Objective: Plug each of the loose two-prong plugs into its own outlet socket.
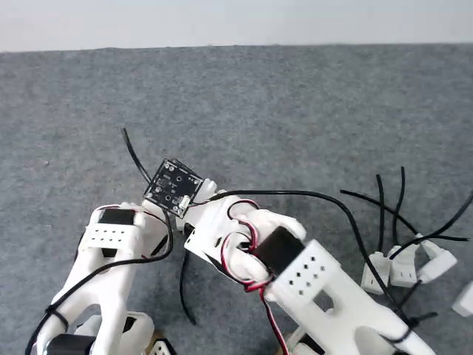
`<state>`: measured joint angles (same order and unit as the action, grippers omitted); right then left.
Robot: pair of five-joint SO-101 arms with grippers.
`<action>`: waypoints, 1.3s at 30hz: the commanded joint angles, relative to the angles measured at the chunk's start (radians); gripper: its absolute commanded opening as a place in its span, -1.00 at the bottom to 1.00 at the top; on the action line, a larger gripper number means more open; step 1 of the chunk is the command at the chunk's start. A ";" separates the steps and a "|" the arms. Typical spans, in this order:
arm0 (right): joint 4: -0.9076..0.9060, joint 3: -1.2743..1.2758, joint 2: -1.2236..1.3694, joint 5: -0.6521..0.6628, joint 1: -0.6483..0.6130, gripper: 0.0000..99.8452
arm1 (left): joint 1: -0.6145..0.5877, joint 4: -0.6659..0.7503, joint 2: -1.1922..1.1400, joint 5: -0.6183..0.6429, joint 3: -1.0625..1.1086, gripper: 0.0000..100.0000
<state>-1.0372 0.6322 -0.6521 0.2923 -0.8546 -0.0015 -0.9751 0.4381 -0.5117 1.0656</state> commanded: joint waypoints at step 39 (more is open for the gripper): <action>0.707 0.117 0.366 -0.187 0.077 -0.98 | -0.342 0.319 0.140 0.674 0.007 -0.79</action>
<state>-0.3805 0.8546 -0.3698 0.0898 -0.7887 -0.3376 -0.6252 0.6467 0.1496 1.1761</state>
